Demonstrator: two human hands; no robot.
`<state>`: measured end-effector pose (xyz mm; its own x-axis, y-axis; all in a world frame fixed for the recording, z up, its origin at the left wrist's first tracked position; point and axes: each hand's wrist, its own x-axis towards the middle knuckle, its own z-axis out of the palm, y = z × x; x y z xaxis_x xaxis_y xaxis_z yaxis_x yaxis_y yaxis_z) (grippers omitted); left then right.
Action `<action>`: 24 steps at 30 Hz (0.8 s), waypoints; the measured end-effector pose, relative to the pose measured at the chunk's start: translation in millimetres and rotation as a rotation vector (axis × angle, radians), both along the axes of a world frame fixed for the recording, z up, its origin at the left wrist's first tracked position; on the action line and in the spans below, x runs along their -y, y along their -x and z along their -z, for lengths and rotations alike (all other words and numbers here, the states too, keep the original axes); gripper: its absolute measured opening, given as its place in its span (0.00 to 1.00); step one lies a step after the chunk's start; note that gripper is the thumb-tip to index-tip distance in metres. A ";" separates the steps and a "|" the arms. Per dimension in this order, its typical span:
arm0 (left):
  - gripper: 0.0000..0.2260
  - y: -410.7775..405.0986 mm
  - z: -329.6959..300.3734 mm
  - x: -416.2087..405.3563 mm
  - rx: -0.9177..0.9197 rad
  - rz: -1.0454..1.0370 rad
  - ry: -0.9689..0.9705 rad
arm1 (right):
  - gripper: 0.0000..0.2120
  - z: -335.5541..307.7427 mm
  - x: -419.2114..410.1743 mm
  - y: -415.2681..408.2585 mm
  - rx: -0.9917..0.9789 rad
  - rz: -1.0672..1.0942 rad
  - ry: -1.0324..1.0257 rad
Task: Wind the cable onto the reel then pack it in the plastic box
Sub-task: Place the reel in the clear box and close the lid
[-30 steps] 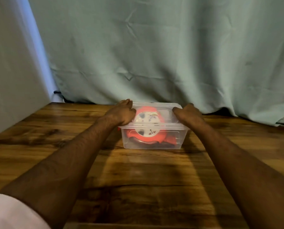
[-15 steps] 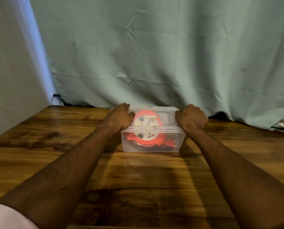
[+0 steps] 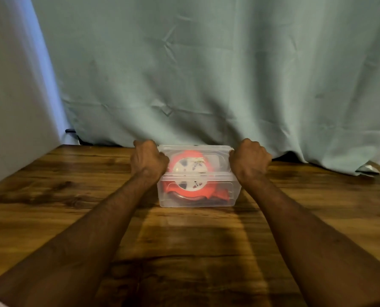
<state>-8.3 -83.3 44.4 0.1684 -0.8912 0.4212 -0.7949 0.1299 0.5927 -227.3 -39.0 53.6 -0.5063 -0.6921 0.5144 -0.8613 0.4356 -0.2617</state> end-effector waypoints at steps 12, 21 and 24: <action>0.08 6.4 -5.7 -6.6 0.236 0.005 0.177 | 0.09 -2.9 1.0 -3.2 -0.081 -0.022 -0.014; 0.16 4.8 1.1 -1.7 0.142 -0.004 0.234 | 0.09 -2.7 4.4 -3.0 -0.098 -0.001 -0.008; 0.15 6.2 -0.1 -1.4 0.221 0.045 0.249 | 0.09 -1.1 4.2 -4.6 -0.120 -0.003 -0.019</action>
<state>-14.4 -81.8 44.5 0.0118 -0.7607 0.6490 -0.8907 0.2870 0.3525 -222.7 -43.2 54.7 -0.4396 -0.7039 0.5580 -0.8873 0.4368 -0.1481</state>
